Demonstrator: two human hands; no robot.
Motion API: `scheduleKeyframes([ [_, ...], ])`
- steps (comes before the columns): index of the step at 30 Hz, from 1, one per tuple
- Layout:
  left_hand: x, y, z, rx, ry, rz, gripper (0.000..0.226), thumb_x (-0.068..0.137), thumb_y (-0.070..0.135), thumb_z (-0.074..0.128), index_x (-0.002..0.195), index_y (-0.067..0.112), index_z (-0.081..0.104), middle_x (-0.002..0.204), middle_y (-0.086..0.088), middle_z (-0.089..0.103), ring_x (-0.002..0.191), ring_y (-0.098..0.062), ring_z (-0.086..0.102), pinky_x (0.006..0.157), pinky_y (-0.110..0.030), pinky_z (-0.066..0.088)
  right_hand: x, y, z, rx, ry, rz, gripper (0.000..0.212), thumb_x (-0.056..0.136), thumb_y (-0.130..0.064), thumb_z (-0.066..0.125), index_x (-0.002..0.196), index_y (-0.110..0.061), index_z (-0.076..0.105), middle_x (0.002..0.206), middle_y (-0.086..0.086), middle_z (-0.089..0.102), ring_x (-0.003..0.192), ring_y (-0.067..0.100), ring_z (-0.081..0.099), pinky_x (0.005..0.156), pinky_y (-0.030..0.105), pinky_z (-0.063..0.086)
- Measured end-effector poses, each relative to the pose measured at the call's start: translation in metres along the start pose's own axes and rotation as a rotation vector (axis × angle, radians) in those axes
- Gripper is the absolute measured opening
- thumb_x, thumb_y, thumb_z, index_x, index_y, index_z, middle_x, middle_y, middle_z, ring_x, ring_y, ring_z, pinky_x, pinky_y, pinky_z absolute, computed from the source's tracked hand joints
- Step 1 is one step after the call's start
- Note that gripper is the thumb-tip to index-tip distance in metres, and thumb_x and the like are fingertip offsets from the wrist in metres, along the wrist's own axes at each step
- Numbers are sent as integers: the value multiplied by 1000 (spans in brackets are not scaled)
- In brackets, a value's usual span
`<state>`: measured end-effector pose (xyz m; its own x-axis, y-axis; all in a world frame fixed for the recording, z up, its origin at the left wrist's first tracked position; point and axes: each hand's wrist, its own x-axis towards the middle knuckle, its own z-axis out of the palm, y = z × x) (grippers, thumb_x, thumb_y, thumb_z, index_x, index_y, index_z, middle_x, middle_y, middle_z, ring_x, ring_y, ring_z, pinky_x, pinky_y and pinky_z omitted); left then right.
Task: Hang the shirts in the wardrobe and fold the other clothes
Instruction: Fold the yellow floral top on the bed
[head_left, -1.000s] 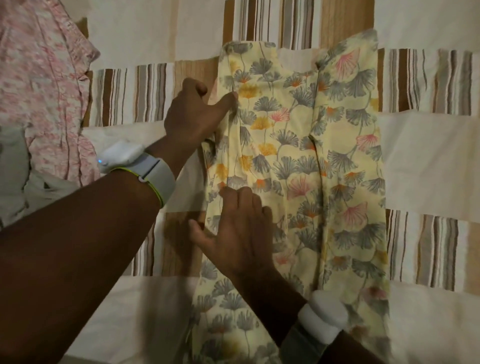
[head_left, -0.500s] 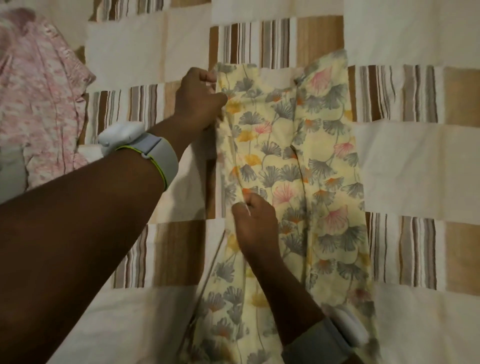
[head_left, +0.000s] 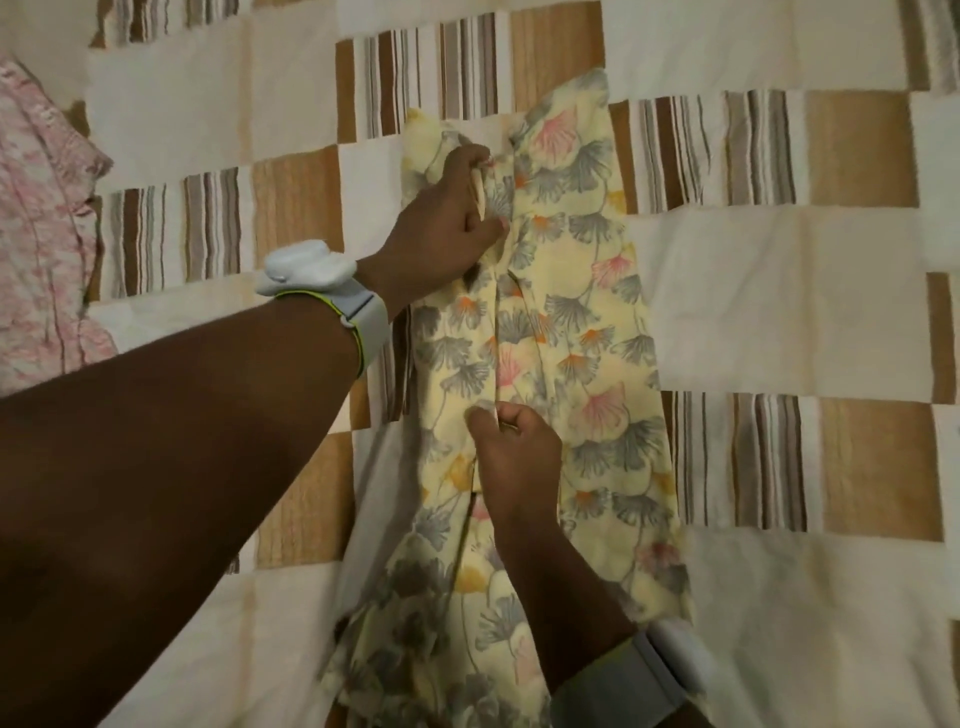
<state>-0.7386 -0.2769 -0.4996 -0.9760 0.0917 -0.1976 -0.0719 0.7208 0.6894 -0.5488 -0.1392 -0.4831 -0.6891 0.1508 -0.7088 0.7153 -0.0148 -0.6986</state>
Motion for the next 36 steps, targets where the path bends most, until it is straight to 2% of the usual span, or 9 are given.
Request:
scheduleKeyframes([
  [4, -46, 10, -1, -133, 183, -4, 57, 99, 23, 59, 152, 18, 38, 116, -6, 59, 96, -19, 60, 85, -40, 56, -10, 1, 3, -54, 11, 52, 36, 82, -34, 81, 112, -21, 68, 100, -7, 73, 87, 10, 68, 76, 26, 55],
  [8, -162, 12, 18, -160, 341, -178, 36, 98, 22, 64, 132, 22, 52, 118, -3, 57, 100, -14, 61, 87, -42, 56, -6, 1, 0, -113, -10, 21, 31, 83, -18, 78, 113, -15, 70, 103, -2, 75, 94, 18, 71, 89, 43, 60],
  [13, -297, 30, 44, -312, 37, -557, 58, 80, 67, 69, 128, 44, 46, 109, 15, 67, 93, -2, 67, 84, -39, 61, -6, 3, -10, -176, -89, -28, 21, 79, -16, 67, 100, -15, 72, 81, -3, 74, 74, 20, 70, 74, 54, 62],
  [16, -341, 31, 48, -235, -95, -600, 58, 81, 62, 74, 127, 46, 41, 117, 20, 68, 95, -5, 70, 84, -41, 61, -15, 7, -11, -192, -113, -42, 22, 78, -13, 62, 98, -11, 71, 76, 0, 69, 66, 18, 60, 64, 43, 56],
  [20, -378, 42, 57, 27, -46, -484, 52, 94, 48, 68, 136, 36, 41, 117, 10, 67, 99, -16, 67, 86, -38, 58, -15, 0, -10, -128, -91, 3, 16, 83, -3, 61, 89, -15, 68, 72, -1, 67, 66, 18, 59, 61, 38, 53],
  [24, -415, 78, 88, 124, -61, -254, 63, 93, 22, 67, 149, 26, 38, 119, -4, 63, 80, -24, 68, 62, -34, 56, -22, 0, -11, -111, -73, -10, 21, 82, 2, 60, 96, -9, 71, 76, 0, 68, 68, 16, 60, 61, 30, 51],
  [29, -430, 94, 119, -92, -312, -284, 58, 94, 55, 63, 145, 28, 53, 126, 11, 65, 95, 1, 62, 85, -14, 41, -21, -1, -13, -51, -76, -22, 32, 74, -4, 59, 102, -11, 74, 87, 2, 77, 79, 22, 71, 77, 40, 62],
  [31, -422, 91, 113, -186, -378, -290, 43, 96, 51, 61, 135, 34, 60, 116, 17, 67, 83, 13, 56, 78, -8, 39, -20, 1, -16, -71, -78, -28, 31, 81, 3, 61, 107, -9, 73, 93, 4, 78, 84, 22, 72, 83, 45, 62],
  [36, -378, 76, 73, -311, 93, -455, 19, 103, 27, 55, 114, 26, 70, 103, 15, 73, 89, -1, 68, 76, -27, 58, -19, 19, -25, -61, -98, -45, 33, 85, -6, 76, 118, -3, 71, 106, 7, 78, 97, 19, 75, 90, 41, 62],
])
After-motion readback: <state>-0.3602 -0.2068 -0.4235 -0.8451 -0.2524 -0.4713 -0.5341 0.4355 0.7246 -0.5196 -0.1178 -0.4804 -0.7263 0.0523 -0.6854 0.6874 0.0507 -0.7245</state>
